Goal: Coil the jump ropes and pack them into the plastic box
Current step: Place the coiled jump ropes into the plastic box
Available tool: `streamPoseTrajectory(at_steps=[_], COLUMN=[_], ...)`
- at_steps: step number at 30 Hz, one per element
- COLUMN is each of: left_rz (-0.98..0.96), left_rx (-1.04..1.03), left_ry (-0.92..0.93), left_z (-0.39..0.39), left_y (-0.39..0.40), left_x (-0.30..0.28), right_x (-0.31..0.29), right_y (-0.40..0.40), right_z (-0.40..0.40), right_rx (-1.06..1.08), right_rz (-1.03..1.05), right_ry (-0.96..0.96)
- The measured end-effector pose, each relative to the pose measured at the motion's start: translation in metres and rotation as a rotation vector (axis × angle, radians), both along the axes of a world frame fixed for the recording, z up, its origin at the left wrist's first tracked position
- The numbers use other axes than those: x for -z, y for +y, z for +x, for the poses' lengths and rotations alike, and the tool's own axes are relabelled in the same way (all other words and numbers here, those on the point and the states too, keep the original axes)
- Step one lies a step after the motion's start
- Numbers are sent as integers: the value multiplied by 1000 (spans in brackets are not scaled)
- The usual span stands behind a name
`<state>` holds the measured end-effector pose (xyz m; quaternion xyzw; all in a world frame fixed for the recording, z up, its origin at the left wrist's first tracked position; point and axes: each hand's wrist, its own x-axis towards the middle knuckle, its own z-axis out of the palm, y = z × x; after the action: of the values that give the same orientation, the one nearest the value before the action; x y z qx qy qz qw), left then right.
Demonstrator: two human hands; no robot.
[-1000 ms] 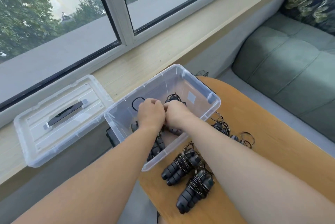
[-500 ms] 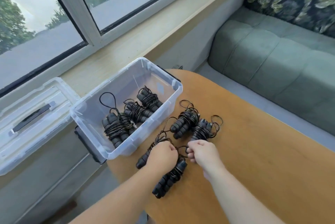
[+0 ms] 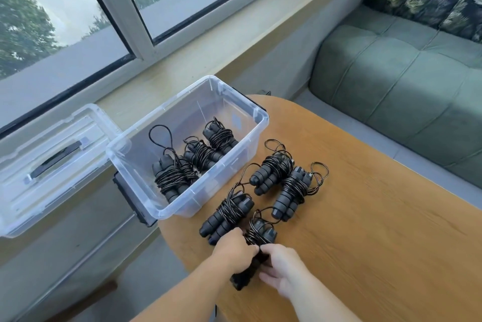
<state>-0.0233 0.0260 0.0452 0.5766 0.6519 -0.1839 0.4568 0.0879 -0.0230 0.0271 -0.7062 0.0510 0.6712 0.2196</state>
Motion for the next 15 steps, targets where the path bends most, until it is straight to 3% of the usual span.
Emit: streamPoseTrajectory(at_steps=[9, 15], left_rz=[-123, -54], left_rx=[190, 320], left_ry=[51, 149], left_z=[31, 37], left_y=[27, 48], left_x=[-86, -137], right_x=[-56, -90], right_y=[8, 32], right_z=[38, 38], right_rx=[-62, -143], right_rz=[-36, 23], right_ry=[136, 189])
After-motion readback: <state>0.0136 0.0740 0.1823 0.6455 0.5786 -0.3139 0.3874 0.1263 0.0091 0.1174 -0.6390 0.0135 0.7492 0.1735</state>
